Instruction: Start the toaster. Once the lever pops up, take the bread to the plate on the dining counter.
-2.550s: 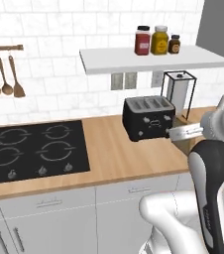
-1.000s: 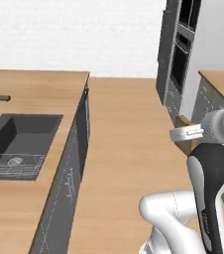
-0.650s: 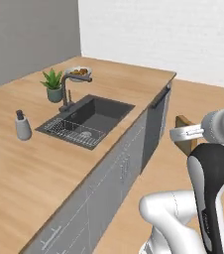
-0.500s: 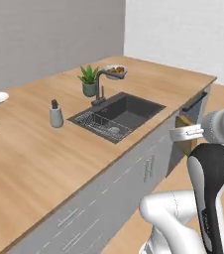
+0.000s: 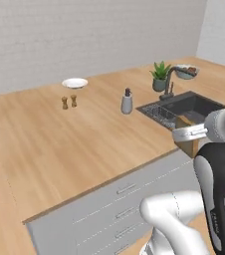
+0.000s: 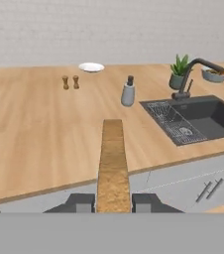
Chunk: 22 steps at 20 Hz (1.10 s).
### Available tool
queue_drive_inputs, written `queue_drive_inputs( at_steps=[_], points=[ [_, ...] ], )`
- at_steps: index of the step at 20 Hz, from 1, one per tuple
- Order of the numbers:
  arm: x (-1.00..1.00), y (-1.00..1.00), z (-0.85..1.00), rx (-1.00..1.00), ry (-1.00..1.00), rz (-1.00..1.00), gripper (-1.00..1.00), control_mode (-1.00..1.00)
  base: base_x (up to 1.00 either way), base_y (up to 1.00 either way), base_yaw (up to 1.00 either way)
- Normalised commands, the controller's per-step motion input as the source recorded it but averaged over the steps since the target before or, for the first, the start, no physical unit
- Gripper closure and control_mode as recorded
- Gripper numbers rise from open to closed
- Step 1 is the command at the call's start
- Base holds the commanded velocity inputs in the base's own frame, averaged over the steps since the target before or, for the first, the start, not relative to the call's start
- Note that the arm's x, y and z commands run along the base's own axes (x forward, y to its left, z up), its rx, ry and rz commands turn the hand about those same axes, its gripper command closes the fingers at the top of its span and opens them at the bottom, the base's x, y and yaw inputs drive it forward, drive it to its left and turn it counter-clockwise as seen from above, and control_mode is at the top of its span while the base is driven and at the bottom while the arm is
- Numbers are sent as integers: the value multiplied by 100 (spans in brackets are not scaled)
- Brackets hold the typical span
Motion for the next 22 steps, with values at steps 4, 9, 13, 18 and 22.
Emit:
queue_drive_inputs(
  at_steps=[4, 9, 13, 18, 22],
  points=[
    [0, 0, 0, 0, 0, 0, 100, 100, 0, 100, 13],
    [0, 0, 0, 0, 0, 0, 100, 100, 0, 100, 10],
    [0, 0, 0, 0, 0, 0, 100, 100, 0, 100, 7],
    [0, 0, 0, 0, 0, 0, 100, 100, 4, 100, 3],
    [0, 0, 0, 0, 0, 0, 100, 100, 8, 100, 0]
  ],
)
